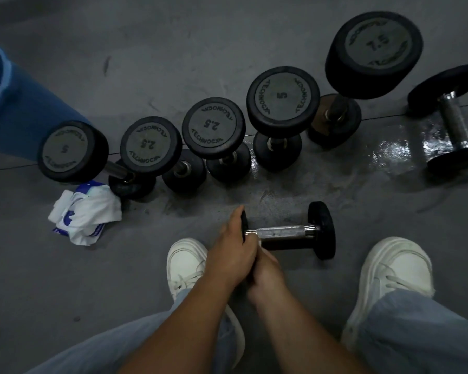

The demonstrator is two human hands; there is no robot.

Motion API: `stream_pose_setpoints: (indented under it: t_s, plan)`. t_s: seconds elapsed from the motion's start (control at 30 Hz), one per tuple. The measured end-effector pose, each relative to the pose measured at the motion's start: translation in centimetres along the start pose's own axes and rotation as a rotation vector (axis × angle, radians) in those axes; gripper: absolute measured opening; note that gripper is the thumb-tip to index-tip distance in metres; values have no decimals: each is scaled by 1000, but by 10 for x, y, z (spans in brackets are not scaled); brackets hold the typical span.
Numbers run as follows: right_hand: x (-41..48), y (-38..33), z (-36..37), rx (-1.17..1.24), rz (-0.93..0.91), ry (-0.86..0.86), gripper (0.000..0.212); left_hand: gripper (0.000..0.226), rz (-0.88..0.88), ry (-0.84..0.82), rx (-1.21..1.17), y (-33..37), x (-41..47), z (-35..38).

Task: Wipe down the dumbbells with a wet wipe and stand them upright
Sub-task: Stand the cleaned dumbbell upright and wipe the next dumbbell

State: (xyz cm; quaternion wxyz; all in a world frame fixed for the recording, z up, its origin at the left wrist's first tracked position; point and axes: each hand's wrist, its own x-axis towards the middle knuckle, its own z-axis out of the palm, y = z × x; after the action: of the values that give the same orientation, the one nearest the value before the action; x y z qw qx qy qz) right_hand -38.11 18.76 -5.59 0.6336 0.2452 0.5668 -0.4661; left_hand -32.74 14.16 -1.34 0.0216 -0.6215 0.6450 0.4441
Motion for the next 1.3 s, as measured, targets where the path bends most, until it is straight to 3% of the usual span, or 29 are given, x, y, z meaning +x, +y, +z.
stream_pose_setpoints:
  t_s: [0.27,0.4,0.5,0.57,0.63,0.73,0.9,1.0,1.1,1.2,1.3]
  plan:
    - [3,-2,-5,-26,-58,50,26,63,2,-2,16,-1,1,0]
    - [4,-19,5,-79,14,39,32,59,-10,9,0,-2,2,2]
    - [-4,-13,-10,-49,-37,62,25,62,0,2,14,-2,2,1]
    - [-10,-6,-29,46,-37,101,13,62,3,9,15,-4,4,0]
    - [-11,-18,-48,293,-31,130,3,62,-4,11,5,-5,6,0]
    - [-10,-49,-65,676,-39,11,7,62,9,10,2,-4,7,1]
    - [-22,-65,-62,855,-30,-122,21,62,25,24,-9,-5,5,3]
    - [-22,-69,-48,904,-24,-72,12,61,14,31,-10,-6,6,4]
    - [-8,-73,-33,727,-42,131,10,62,30,45,-7,-5,1,7]
    - [5,-71,-17,437,-90,338,35,62,32,59,5,-7,3,8]
    - [-1,-66,-20,397,-89,402,39,61,29,55,13,-8,1,8]
